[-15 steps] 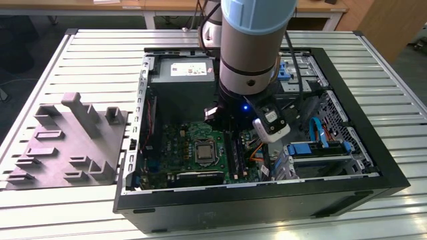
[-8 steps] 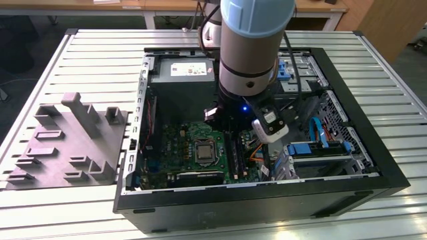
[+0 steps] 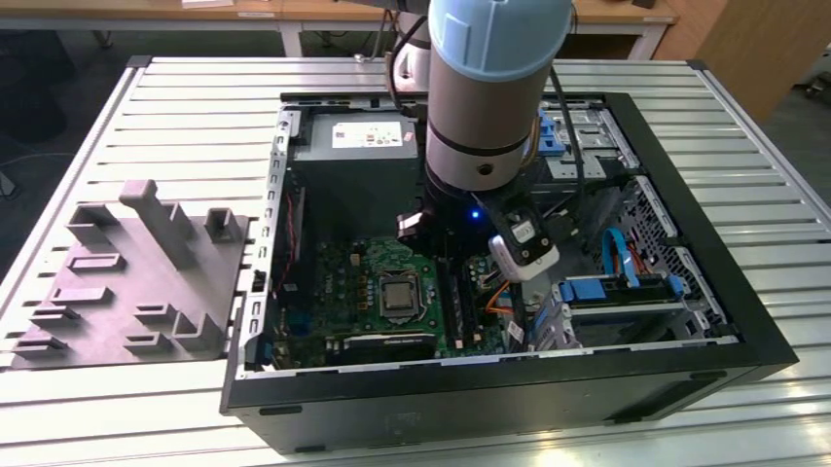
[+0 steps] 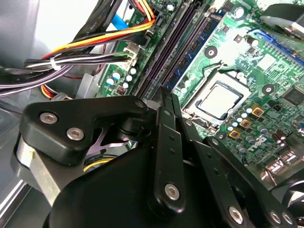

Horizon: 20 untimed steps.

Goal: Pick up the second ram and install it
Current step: 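Insert the second ram into the second slot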

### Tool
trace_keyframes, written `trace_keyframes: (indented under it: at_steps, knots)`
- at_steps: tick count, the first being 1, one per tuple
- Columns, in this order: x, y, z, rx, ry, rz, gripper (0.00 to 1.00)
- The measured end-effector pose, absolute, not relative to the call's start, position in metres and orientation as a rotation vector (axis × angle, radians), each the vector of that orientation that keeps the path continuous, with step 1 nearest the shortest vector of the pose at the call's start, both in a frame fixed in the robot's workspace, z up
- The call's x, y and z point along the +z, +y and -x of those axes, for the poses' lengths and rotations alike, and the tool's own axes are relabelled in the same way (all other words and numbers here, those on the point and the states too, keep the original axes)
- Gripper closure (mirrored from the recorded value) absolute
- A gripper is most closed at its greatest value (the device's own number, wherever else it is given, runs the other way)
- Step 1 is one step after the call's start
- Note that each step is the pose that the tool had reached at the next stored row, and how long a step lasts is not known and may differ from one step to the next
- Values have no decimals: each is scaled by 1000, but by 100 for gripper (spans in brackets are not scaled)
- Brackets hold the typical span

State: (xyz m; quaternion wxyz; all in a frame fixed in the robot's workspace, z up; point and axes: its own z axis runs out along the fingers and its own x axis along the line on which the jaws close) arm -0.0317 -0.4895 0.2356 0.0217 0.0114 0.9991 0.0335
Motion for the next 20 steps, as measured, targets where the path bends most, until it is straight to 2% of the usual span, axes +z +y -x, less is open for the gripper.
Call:
trace_keyframes:
  at_steps: [20]
  knots:
    - [229,-488,32,106,3096,-36,89]
